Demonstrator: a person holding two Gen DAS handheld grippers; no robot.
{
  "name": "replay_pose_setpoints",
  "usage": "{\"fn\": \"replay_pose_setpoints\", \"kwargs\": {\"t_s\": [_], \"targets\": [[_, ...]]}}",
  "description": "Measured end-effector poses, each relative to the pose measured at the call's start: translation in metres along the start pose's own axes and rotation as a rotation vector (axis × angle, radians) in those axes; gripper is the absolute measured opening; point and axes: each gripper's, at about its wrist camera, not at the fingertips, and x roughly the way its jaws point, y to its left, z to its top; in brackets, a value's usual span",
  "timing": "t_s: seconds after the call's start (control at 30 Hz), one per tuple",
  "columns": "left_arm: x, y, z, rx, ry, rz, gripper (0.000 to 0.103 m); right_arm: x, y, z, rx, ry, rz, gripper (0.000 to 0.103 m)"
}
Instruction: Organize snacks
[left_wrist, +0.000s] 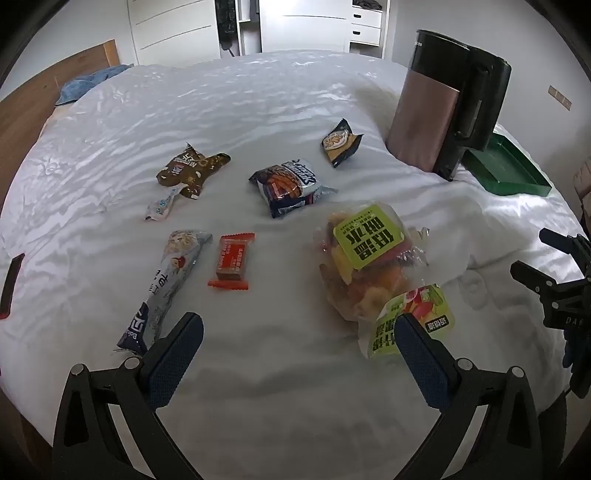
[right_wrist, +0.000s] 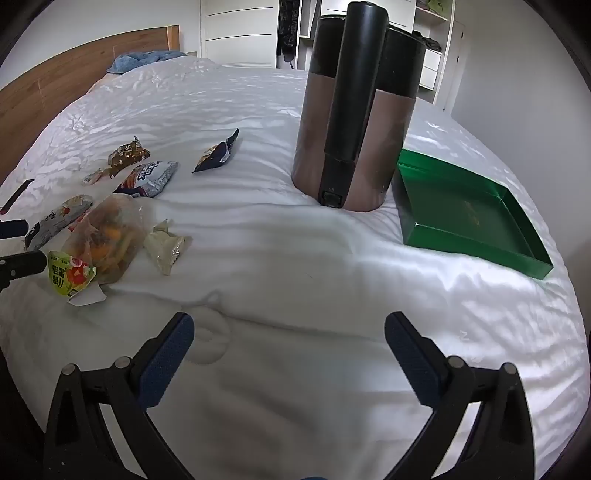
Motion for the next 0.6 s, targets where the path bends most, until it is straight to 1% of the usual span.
{"fn": "replay_pose_setpoints", "kwargs": {"t_s": [0.13,0.23,0.33,0.6], "targets": [[-0.001,0.002,0.000,-0.015,0.002,-0.003,0.102,0.000,0.001,0.000,0.002,0.001,0.003,0.103],[0.008,-0.007,-0.001,-0.016,0.008,0.000,0.102,0.000,0.002,0.001,0.003,0.002,0.005,0.103],[0.008,-0.009,-0.004,-0.021,0.012,0.001,0.102,0.003,0.001,0.000,0.002,0.004,0.009,0.103],[0.010,0.000,-0.003,-0.015,0.032,-0.013,0.102,0.005,0.002,0.000,0.001,0.010,0.007,0.103]]}}
